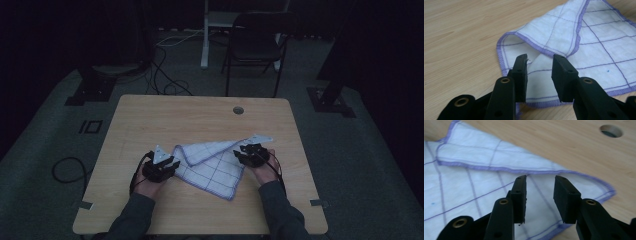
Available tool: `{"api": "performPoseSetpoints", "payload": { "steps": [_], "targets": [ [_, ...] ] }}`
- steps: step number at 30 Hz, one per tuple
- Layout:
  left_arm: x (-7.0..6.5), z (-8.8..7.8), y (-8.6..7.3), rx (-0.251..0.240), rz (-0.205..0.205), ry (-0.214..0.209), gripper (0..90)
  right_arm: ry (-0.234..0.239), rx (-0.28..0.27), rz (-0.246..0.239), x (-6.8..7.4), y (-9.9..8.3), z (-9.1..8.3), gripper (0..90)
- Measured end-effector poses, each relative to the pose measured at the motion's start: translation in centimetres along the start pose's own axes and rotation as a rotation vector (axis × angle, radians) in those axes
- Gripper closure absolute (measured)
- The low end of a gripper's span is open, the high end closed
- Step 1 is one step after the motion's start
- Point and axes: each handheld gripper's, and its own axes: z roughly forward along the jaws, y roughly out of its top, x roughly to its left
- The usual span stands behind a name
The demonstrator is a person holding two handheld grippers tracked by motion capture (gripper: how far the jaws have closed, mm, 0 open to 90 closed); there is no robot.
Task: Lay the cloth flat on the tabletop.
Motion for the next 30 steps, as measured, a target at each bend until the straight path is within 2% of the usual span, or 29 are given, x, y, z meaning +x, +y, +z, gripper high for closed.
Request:
{"api": "performPoseSetpoints", "payload": {
  "steps": [9, 15, 23, 28, 30],
  "targets": [
    [-0.9, 1.1, 0.8, 0.008, 0.041, -0.021, 61.1, 0.066, 0.007, -0.031, 3.2, -1.0, 0.7, 61.3],
    [-1.4, 2.1, 0.9, 0.030, 0.058, -0.024, 59.7, 0.084, 0.013, -0.044, 4.6, -1.7, 0.9, 60.8],
    [-2.5, 3.0, 1.3, 0.036, 0.106, -0.048, 59.4, 0.107, 0.039, -0.055, 5.8, -3.1, 1.3, 60.8],
    [-3.3, 3.7, 1.7, 0.040, 0.146, -0.064, 58.2, 0.113, 0.057, -0.054, 5.9, -3.5, 1.4, 60.6],
    [-3.5, 4.3, 1.7, 0.063, 0.161, -0.061, 57.6, 0.117, 0.064, -0.054, 5.9, -3.6, 1.5, 60.3]
  ]
}}
